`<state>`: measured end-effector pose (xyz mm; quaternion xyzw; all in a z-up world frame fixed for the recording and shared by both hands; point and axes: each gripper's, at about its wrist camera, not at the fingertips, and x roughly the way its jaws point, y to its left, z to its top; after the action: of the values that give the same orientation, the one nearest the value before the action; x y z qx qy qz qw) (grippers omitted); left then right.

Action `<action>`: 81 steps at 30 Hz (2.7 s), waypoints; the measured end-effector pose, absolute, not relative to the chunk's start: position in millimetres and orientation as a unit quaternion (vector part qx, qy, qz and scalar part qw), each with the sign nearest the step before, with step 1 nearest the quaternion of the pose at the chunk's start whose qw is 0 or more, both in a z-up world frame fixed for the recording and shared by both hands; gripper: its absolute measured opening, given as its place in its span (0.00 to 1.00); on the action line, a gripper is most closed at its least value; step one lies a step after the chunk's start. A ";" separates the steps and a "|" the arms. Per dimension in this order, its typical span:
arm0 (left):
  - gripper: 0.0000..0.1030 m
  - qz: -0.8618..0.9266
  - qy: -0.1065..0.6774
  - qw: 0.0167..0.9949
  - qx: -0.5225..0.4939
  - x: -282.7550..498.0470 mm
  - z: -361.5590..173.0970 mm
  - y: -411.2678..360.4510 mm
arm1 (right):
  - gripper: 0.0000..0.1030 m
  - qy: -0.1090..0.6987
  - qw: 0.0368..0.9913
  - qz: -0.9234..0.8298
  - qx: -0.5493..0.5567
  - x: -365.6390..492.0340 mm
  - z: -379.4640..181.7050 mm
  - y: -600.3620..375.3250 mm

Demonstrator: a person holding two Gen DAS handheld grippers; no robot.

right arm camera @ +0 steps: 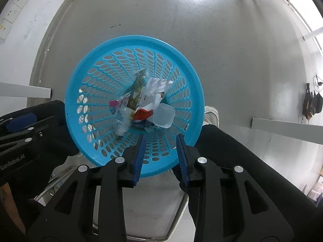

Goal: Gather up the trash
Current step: 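Raise both open tools back up toward the tissues on the table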

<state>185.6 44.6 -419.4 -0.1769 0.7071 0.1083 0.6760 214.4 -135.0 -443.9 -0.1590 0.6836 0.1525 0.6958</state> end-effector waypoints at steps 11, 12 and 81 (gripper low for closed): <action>0.63 0.117 0.650 0.734 -0.158 158.0 -360.6 45.0 | 0.36 0.644 0.734 0.189 -0.106 192.1 -380.3 -150.5; 0.63 0.125 0.640 0.742 -0.156 155.2 -353.7 47.2 | 0.36 0.638 0.738 0.195 -0.102 188.5 -373.1 -151.3; 0.94 0.091 0.257 0.957 -0.103 28.2 6.1 91.7 | 0.91 0.287 0.899 0.326 -0.062 119.5 10.6 -147.7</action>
<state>28.2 91.7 6.1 -0.1033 0.2568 0.0905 0.9566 119.5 -147.7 10.6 -0.0617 0.2874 0.3260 0.8985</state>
